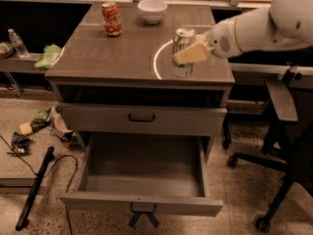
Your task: Place 7up can into middle drawer
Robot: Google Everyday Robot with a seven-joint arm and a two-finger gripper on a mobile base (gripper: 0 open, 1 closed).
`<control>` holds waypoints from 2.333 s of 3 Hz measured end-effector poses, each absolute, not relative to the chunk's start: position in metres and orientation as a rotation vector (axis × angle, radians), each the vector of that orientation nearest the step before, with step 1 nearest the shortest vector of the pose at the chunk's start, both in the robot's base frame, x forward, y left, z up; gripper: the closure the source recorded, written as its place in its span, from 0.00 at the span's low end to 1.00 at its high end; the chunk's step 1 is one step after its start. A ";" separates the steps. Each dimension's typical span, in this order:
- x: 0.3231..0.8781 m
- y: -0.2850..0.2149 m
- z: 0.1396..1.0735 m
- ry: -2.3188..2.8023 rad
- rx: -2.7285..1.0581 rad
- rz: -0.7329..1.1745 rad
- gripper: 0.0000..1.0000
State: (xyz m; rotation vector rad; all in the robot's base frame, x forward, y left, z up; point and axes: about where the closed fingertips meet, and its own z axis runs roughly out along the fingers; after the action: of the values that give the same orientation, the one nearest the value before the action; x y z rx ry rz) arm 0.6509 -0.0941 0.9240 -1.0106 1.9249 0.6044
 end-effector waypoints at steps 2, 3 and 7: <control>0.609 -0.089 0.906 1.942 -1.025 0.663 1.00; 0.601 -0.079 0.887 1.970 -1.002 0.715 1.00; 0.542 -0.039 0.711 2.025 -0.787 0.624 1.00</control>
Offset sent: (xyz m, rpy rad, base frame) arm -0.0350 0.0029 -0.0121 0.0155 0.0313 0.0237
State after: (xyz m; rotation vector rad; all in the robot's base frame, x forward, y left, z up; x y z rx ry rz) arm 0.5423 -0.0388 0.7108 -0.7875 2.0246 0.6236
